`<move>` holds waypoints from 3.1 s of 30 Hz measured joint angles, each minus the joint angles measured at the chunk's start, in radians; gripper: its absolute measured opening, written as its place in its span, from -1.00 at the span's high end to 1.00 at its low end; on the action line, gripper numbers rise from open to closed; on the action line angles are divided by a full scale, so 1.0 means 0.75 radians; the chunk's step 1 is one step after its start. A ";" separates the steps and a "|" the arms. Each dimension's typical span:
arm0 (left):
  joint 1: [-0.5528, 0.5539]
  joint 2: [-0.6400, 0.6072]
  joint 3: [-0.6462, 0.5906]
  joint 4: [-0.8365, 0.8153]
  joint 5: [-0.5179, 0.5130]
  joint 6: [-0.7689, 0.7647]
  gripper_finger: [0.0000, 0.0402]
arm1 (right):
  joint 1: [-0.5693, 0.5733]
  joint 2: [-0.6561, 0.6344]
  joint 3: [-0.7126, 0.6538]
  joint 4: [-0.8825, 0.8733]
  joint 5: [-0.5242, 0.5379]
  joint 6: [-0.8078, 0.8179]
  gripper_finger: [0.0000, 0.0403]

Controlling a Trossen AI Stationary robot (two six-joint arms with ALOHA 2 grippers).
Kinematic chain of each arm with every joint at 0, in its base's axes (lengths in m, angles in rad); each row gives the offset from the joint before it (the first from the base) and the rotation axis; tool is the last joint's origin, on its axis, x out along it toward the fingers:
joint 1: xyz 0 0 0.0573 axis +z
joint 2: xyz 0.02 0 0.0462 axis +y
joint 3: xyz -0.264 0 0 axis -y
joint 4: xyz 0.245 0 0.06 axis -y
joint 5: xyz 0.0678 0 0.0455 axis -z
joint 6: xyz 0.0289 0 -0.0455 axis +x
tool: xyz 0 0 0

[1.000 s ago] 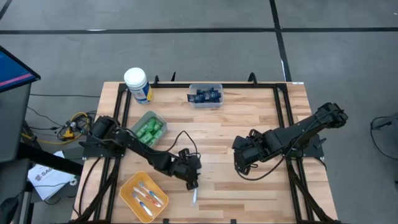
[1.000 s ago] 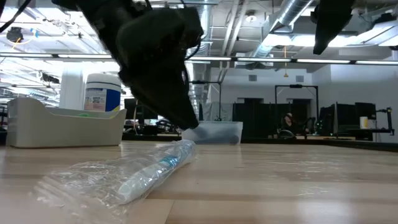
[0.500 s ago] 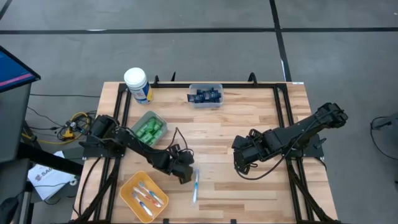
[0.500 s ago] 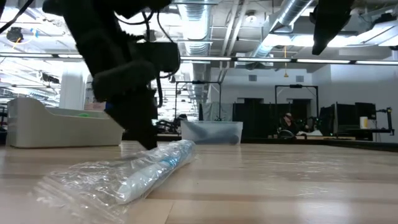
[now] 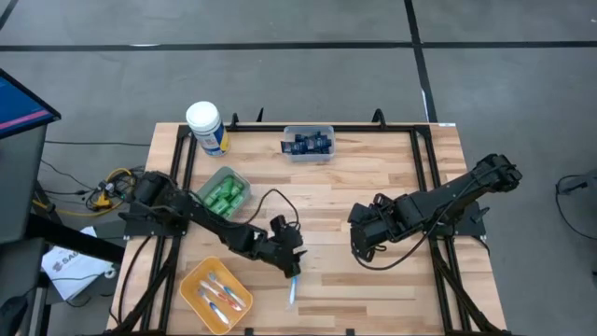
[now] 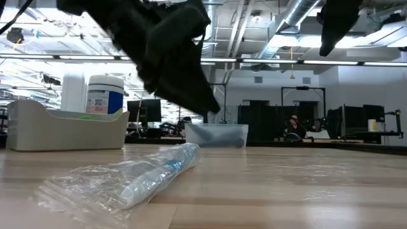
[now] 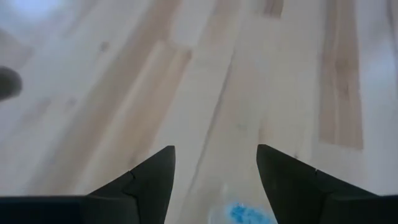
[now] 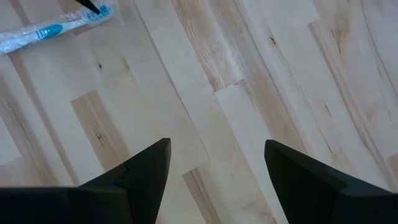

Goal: Pick & Place Travel size toiletries
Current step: Put the blue toothbrush into the orange bin

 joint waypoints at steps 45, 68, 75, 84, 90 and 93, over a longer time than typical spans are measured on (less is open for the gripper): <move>0.061 -0.765 -0.132 -0.455 0.131 0.123 -0.11 | 0.071 -0.003 -0.003 0.382 0.027 -0.144 -0.25; -0.058 -0.893 -0.593 -0.029 0.643 0.679 -0.11 | -0.149 -0.390 0.002 1.170 -0.237 -0.889 -0.25; 0.002 -0.699 -0.631 0.023 0.833 0.746 -0.11 | -0.156 -0.391 0.002 1.158 -0.256 -0.876 -0.25; 0.044 -0.473 -0.630 0.087 0.832 0.825 -0.11 | -0.173 -0.371 0.001 1.132 -0.256 -0.826 -0.25; 0.098 -0.432 -0.630 0.104 0.875 0.844 -0.11 | -0.169 -0.371 0.001 1.118 -0.257 -0.789 -0.25; 0.104 -0.421 -0.630 0.105 0.911 0.910 -0.07 | -0.161 -0.371 0.001 1.111 -0.256 -0.788 -0.25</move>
